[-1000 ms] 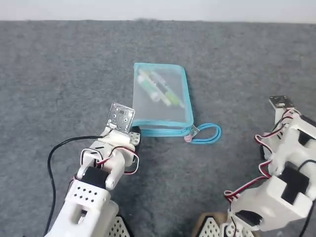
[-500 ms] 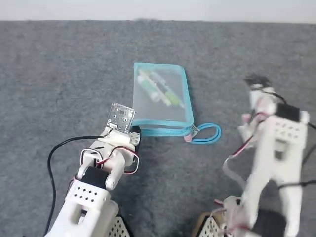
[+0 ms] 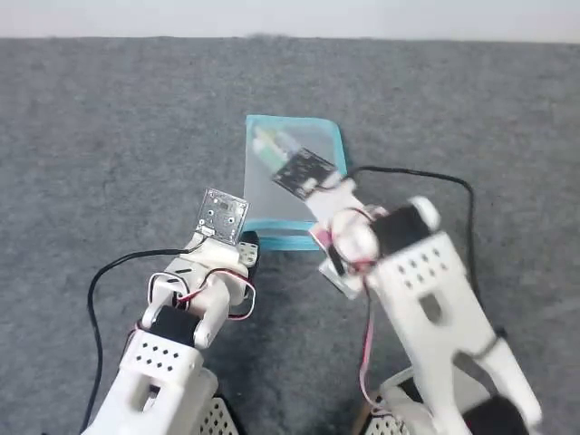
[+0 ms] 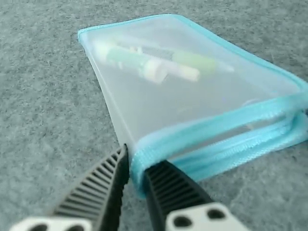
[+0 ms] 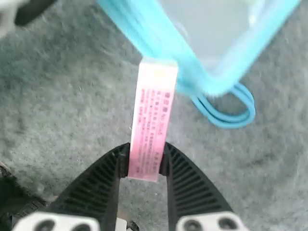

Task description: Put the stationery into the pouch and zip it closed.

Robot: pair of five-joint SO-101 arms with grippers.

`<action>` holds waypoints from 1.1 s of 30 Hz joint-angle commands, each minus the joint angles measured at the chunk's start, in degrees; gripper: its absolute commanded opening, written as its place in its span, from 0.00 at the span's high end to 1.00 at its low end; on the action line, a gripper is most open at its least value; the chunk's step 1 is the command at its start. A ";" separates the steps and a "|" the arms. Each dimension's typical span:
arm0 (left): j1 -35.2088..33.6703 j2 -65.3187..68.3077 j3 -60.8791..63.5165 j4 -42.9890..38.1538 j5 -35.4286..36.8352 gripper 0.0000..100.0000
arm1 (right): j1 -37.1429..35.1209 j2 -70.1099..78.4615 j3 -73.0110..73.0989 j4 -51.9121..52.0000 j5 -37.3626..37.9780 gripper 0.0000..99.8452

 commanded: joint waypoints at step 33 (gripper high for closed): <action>0.97 0.62 -2.33 -4.48 -0.53 0.99 | -4.44 16.22 -8.44 1.63 -1.32 0.99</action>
